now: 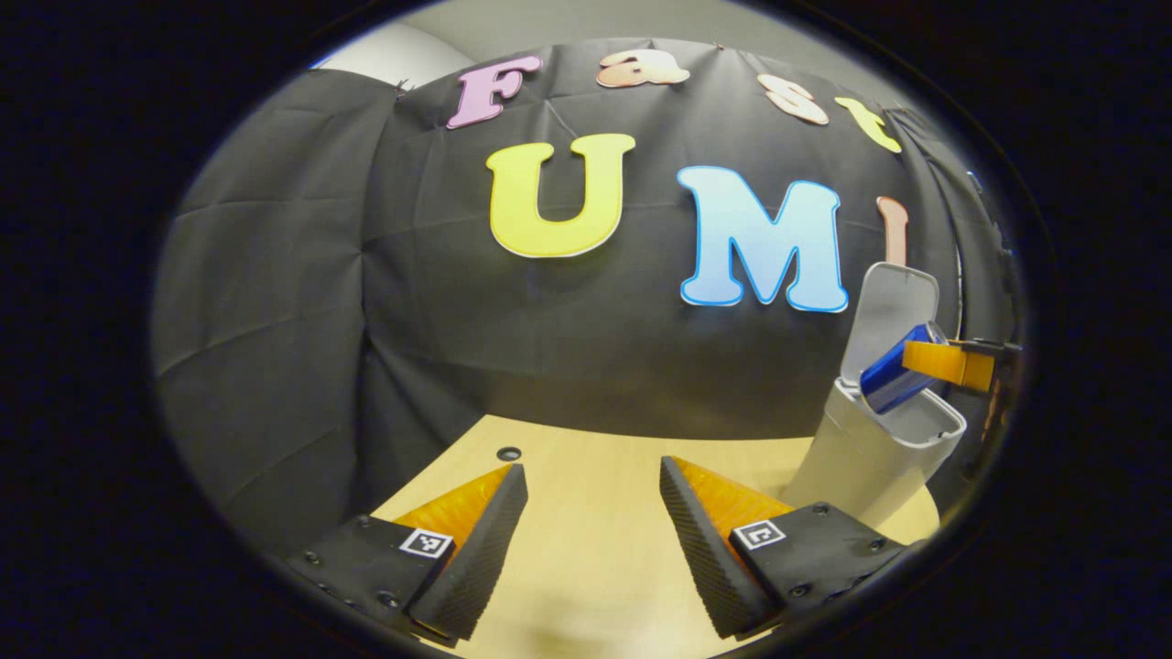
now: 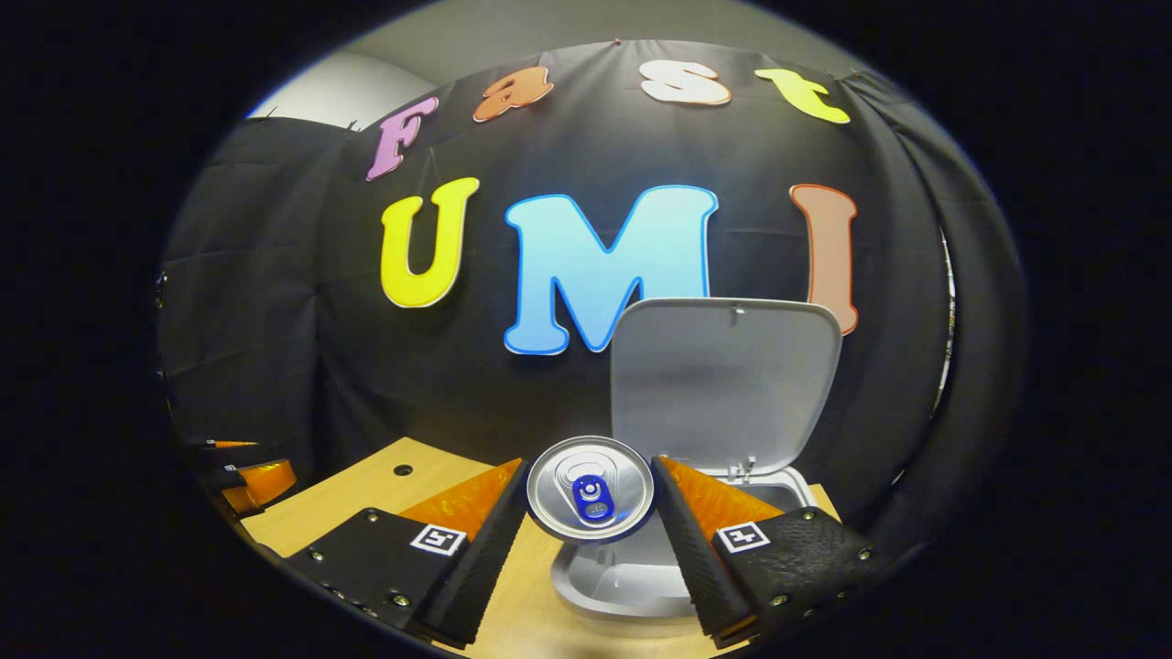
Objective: Press the lid of the desktop garbage bin to open it, pick up the crumpled paper on the desktop and throw it into the bin, then pick up the pop can on the desktop and drop it into the bin, and finally close the garbage bin lid.
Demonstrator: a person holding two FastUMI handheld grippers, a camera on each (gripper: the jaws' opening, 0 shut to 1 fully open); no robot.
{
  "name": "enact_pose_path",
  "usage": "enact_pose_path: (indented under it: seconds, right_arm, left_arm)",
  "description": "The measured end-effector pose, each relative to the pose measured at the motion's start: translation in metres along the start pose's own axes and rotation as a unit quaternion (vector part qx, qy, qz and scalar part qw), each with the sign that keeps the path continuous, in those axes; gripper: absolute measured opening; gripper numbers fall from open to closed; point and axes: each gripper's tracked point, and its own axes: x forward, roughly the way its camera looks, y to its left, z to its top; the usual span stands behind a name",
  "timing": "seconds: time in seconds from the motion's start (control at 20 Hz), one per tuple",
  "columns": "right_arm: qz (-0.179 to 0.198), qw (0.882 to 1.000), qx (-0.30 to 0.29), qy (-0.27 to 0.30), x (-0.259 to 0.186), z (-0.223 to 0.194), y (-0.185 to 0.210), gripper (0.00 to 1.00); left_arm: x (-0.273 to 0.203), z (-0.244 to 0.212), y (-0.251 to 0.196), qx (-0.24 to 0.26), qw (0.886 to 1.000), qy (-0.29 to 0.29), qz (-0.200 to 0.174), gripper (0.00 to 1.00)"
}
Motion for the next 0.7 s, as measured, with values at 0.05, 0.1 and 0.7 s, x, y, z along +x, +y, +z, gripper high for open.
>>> enact_pose_path:
  seconds: [0.05, 0.1, 0.7]
  right_arm:
    - [-0.011, 1.000, 0.002, 0.002, 0.000, -0.002, -0.009, 0.84]
    - [-0.021, 1.000, 0.003, 0.005, 0.001, -0.006, -0.018, 0.84]
    - [-0.066, 0.995, 0.015, 0.070, 0.008, -0.064, -0.057, 0.84]
  left_arm:
    - [0.001, -0.001, -0.001, 0.000, 1.000, 0.001, -0.001, 1.00]
    - [0.002, -0.002, -0.003, 0.000, 1.000, 0.003, -0.002, 1.00]
    - [0.010, -0.013, -0.016, 0.019, 1.000, 0.012, -0.011, 0.95]
